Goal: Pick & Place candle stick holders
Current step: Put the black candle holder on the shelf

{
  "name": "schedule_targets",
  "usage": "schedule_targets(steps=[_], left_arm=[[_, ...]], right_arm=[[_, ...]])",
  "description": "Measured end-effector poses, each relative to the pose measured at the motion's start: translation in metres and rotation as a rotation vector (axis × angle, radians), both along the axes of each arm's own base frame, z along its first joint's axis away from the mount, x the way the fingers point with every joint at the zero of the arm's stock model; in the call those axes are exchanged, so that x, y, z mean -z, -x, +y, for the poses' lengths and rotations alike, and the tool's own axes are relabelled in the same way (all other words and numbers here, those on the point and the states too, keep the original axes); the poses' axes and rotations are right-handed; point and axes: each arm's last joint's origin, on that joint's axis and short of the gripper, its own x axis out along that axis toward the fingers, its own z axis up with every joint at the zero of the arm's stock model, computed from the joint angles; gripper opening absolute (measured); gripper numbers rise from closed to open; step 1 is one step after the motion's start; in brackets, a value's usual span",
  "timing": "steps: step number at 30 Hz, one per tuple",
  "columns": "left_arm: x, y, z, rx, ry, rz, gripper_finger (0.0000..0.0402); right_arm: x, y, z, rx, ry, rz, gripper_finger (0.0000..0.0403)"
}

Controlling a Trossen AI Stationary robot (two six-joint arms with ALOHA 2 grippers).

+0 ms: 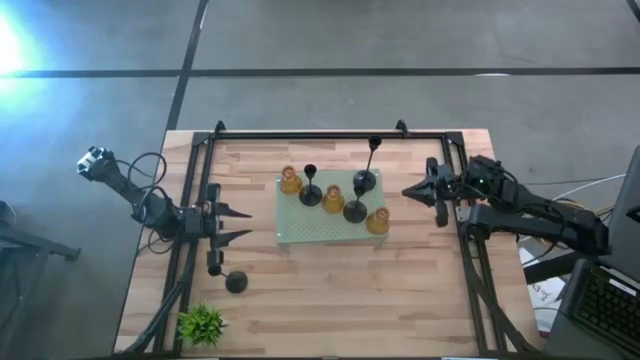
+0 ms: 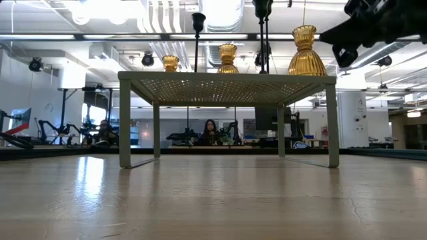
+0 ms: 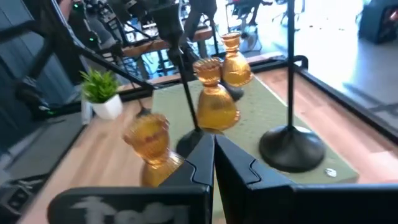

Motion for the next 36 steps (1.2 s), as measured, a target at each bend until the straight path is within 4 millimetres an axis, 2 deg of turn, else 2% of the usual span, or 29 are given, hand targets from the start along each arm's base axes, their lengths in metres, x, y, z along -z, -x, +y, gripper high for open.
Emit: schedule_targets(steps=[9, 15, 26, 36], left_arm=[[0.003, 0.005, 0.004, -0.006, -0.022, 0.036, 0.0149], [0.008, 0.009, 0.007, 0.002, -0.001, 0.082, 0.0149], [0.02, 0.02, 0.013, 0.045, 0.107, 0.217, 0.0149], [0.009, 0.045, 0.032, -0.041, 0.21, 0.449, 0.0149]], right_arm=[[0.037, 0.006, 0.001, 0.02, 0.222, -0.103, 0.0008], [0.062, 0.014, 0.002, 0.1, 0.255, -0.114, 0.0008], [0.077, 0.023, 0.003, 0.204, 0.301, -0.109, 0.0008], [0.084, 0.021, 0.001, 0.234, 0.341, -0.05, 0.0008]])
